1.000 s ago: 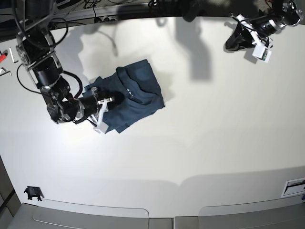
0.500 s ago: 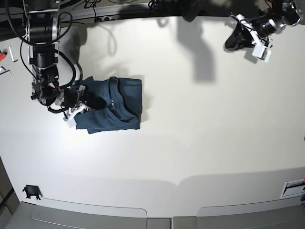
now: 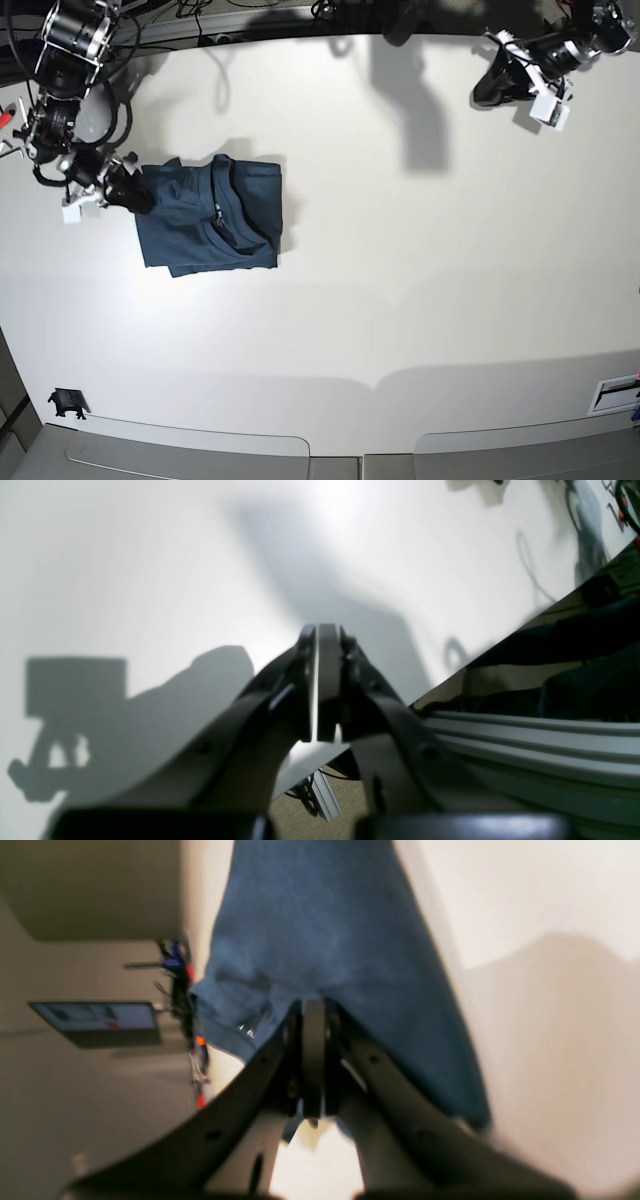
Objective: Fold the T-shirt properly
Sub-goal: 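Lift the right gripper away from the folded shirt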
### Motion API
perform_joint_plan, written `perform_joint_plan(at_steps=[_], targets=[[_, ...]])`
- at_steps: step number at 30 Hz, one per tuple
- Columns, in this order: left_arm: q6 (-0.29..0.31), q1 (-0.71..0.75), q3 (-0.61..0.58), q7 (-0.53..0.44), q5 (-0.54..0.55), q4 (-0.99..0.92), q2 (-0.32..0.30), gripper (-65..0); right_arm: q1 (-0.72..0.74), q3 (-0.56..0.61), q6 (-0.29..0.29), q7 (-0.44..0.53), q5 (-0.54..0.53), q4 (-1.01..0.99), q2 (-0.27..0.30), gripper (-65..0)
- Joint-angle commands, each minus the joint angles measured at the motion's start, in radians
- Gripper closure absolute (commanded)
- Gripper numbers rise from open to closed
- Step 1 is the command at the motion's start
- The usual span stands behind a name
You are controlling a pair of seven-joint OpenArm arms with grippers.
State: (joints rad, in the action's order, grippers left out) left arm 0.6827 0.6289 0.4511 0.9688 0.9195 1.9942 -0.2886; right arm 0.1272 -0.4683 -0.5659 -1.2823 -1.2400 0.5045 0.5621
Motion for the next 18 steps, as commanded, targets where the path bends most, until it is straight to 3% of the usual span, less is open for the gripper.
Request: perform_joint_plan(at_steps=[1, 3, 9, 13, 18], targets=[[0.006, 0.006, 0.005, -0.018, 0.025, 0.016, -0.008, 0.0, -0.061, -0.008, 0.049, -0.064, 0.141, -0.050, -0.010, 0.0], [0.006, 0.006, 0.005, -0.015, 0.025, 0.016, -0.008, 0.0, -0.061, -0.041, 0.003, -0.114, 0.033, -0.045, -0.007, 0.0], [0.006, 0.006, 0.005, -0.010, 0.025, 0.016, -0.008, 0.0, -0.060, -0.104, -0.091, -0.114, -0.201, 0.058, 0.036, 0.0], [0.006, 0.006, 0.005, -0.011, 0.025, 0.016, -0.008, 0.0, -0.045, -0.135, -0.130, -0.114, -0.237, 0.249, 0.080, 0.0], [0.006, 0.006, 0.005, -0.012, 0.025, 0.016, -0.008, 0.0, 0.013, -0.135, -0.132, -0.114, -0.226, 0.607, 0.137, 0.0]])
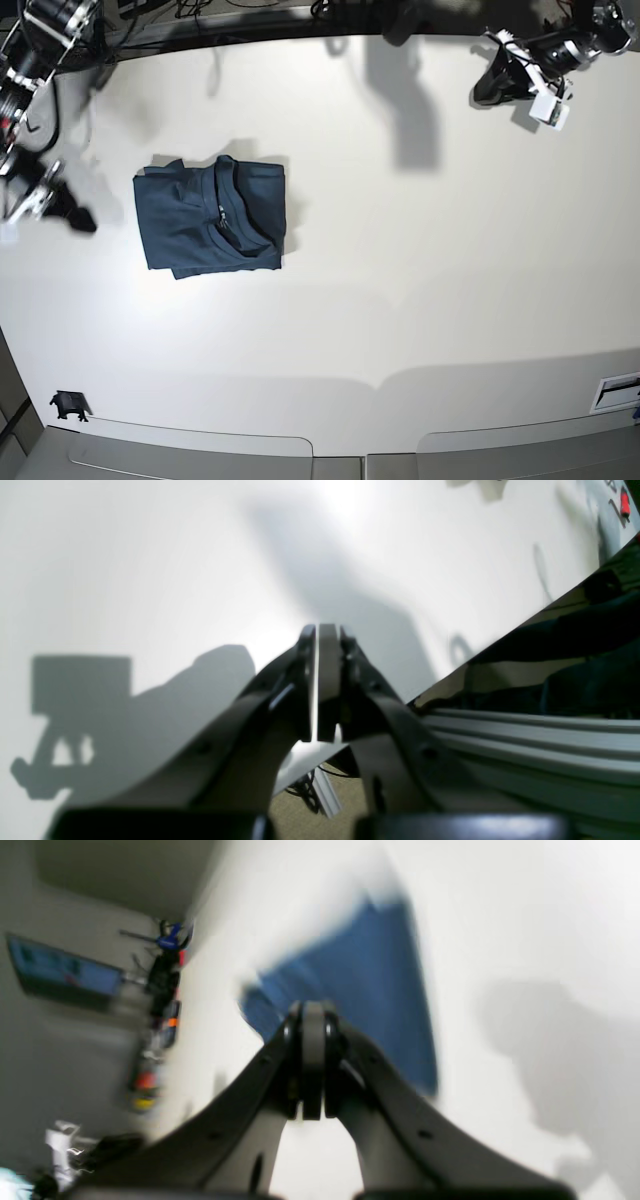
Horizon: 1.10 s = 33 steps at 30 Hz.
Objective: Fold the T-shirt properly
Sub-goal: 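Lift the right gripper away from the folded shirt, then grasp the folded shirt with the right gripper and slide it toward the right arm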
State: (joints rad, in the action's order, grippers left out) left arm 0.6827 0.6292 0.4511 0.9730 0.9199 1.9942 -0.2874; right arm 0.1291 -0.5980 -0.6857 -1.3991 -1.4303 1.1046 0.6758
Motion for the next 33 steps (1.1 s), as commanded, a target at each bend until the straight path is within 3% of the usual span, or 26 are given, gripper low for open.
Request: perform_joint_plan(at_steps=[1, 6, 11, 14, 17, 26, 29, 33], targets=[[0.006, 0.005, 0.005, -0.016, 0.024, 0.016, -0.009, 0.0, 0.030, -0.005, -0.012, 0.003, -0.035, 0.087, 0.034, 0.0], [0.006, 0.005, 0.005, -0.016, 0.024, 0.016, -0.009, 0.0, 0.154, 0.035, -0.012, 0.003, 0.028, 0.440, 0.087, 0.0], [0.006, 0.005, 0.005, -0.016, 0.024, 0.016, -0.009, 0.0, 0.220, 0.204, -0.012, 0.003, 0.110, 0.541, 0.151, 0.0], [0.006, 0.005, 0.005, -0.017, 0.024, 0.016, -0.009, 0.0, 0.219, 0.326, -0.012, 0.003, 0.220, 0.540, 0.158, 0.0], [0.006, 0.005, 0.005, -0.024, 0.024, 0.016, -0.009, 0.0, 0.217, 0.444, -0.012, 0.003, 0.406, 0.540, 0.158, 0.0], [0.006, 0.005, 0.005, -0.024, 0.023, 0.016, -0.009, 0.0, 0.220, 0.823, -0.012, 0.489, 1.127, 0.541, 0.159, 0.0], [0.006, 0.005, 0.005, -0.024, 0.022, 0.016, -0.009, 0.0, 0.220, 0.961, -0.012, 0.566, 1.248, 0.541, 0.158, 0.0], [0.006, 0.005, 0.005, -0.034, -0.023, 0.015, -0.009, 0.0, 0.245, 1.147, -0.012, 0.593, 1.347, 0.539, 0.158, 0.0]])
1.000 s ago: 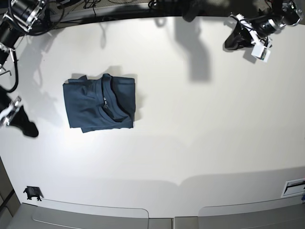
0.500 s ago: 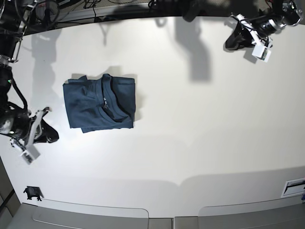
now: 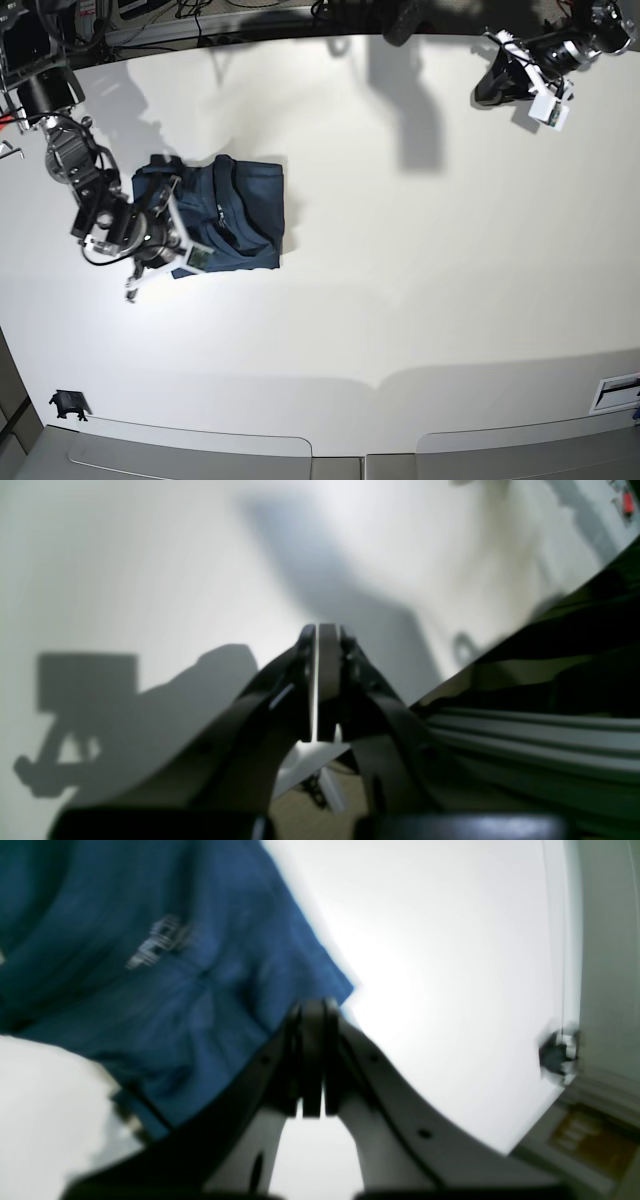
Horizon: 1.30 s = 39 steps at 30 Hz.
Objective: Fold the T-shirt properly
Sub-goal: 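Grasp the folded shirt with the right gripper and slide it toward the right arm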
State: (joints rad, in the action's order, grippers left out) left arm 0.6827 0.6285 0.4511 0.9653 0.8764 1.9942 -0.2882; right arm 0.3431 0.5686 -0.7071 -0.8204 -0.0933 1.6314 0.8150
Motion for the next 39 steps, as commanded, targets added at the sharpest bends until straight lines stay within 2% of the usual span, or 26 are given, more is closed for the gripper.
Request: perform_joint_plan(at_steps=[1, 5, 8, 14, 17, 21, 25, 26, 29, 32, 36, 39], targets=[[0.006, 0.006, 0.005, -0.032, 0.009, 0.015, -0.008, 0.0, 0.045, 0.025, 0.009, 0.014, 0.018, 0.010, 0.019, 0.0], [0.006, 0.006, 0.005, -0.047, 0.003, 0.015, -0.009, 0.0, 0.119, 0.165, 0.009, 0.077, 0.020, -0.057, 0.018, 0.0], [0.006, 0.006, 0.005, -0.047, 0.003, 0.015, -0.008, 0.0, 0.174, 0.231, 0.009, 0.116, 0.020, -0.176, -0.006, 0.0], [0.006, 0.006, 0.005, -0.047, 0.003, 0.015, -0.008, 0.0, 0.208, 0.252, 0.009, 0.179, 0.019, -0.525, -0.101, 0.0], [0.006, 0.006, 0.005, -0.050, 0.004, 0.015, -0.009, 0.0, 0.202, 0.252, 0.009, 0.177, -0.003, -0.708, -0.151, 0.0], [0.006, 0.006, 0.005, -0.050, 0.004, 0.015, -0.008, 0.0, 0.202, 0.252, 0.009, 0.031, -0.138, -0.919, -0.195, 0.0], [0.006, 0.006, 0.005, -0.050, 0.004, 0.015, -0.008, 0.0, 0.203, 0.252, 0.009, -0.111, -0.286, -1.054, -0.190, 0.0], [0.006, 0.006, 0.005, -0.050, 0.004, 0.015, -0.008, 0.0, 0.203, 0.251, 0.014, -0.135, -0.312, -1.080, -0.183, 0.0], [0.006, 0.006, 0.005, -0.050, 0.004, 0.015, -0.008, 0.0, 0.203, 0.248, 0.097, -0.205, -0.398, -1.154, -0.154, 0.0], [0.006, 0.006, 0.005, -0.050, 0.004, 0.015, -0.008, 0.0, 0.203, 0.248, 0.145, -0.281, -0.502, -1.218, -0.120, 0.0], [0.006, 0.006, 0.005, -0.050, 0.006, 0.015, -0.008, 0.0, 0.202, 0.248, 0.146, -0.406, -0.662, -1.308, -0.072, 0.0], [0.006, 0.006, 0.005, -0.050, 0.007, 0.015, -0.009, 0.0, 0.202, 0.238, 0.146, -0.459, -0.758, -1.381, -0.045, 0.0]])
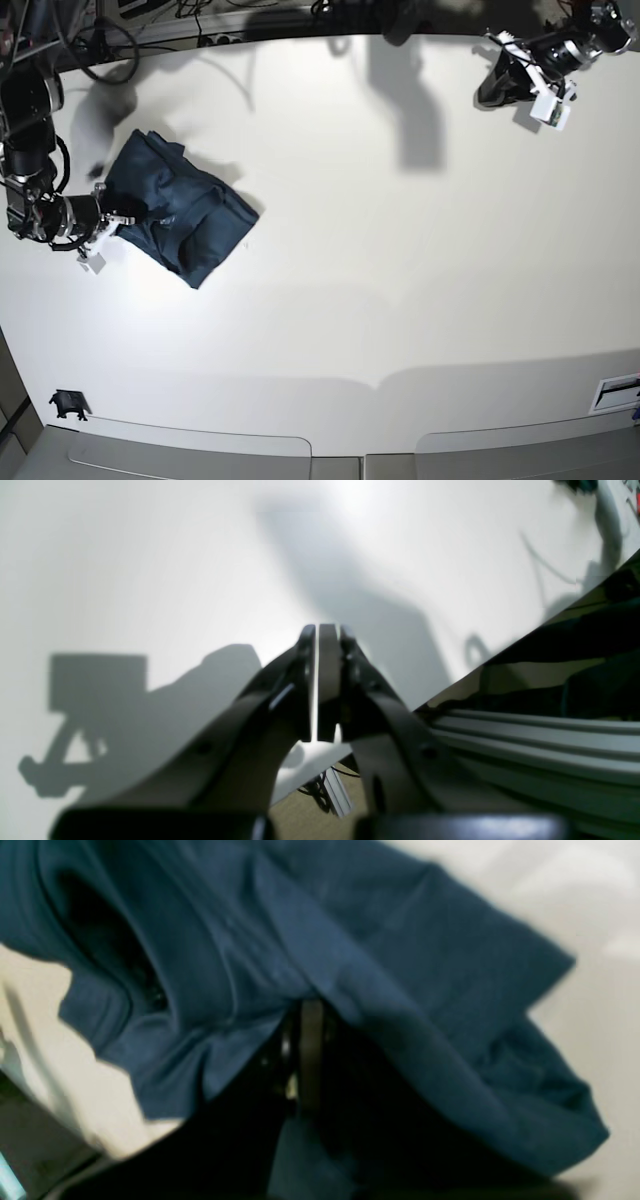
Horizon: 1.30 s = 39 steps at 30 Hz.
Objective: Fold the T-shirt properly
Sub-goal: 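Grasp the folded shirt with the right gripper and slide it toward the right arm, then release the shirt and move the right gripper away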
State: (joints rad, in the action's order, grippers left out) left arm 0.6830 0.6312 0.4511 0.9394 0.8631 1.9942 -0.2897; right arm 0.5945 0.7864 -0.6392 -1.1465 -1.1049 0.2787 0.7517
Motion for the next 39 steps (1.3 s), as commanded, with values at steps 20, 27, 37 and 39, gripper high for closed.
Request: perform_joint_plan(at_steps=[20, 27, 37, 39], targets=[[0.006, 0.003, 0.027, -0.017, 0.028, 0.015, -0.013, 0.0, -0.048, -0.527, 0.011, -0.250, -0.047, -0.189, 0.096, 0.0], [0.006, 0.003, 0.226, -0.010, 0.173, 0.053, -0.044, 0.0, -0.046, -0.621, -0.009, -0.250, -0.085, -0.188, 0.096, 0.0], [0.006, 0.003, 0.558, 0.011, 0.317, 0.109, -0.046, 0.0, -0.046, -0.669, -0.019, -0.250, -0.194, -0.183, 0.096, 0.0], [0.006, 0.003, 0.575, 0.011, 0.317, 0.109, -0.046, 0.0, -0.046, -0.669, -0.019, -0.250, -0.217, -0.183, 0.096, 0.0]])
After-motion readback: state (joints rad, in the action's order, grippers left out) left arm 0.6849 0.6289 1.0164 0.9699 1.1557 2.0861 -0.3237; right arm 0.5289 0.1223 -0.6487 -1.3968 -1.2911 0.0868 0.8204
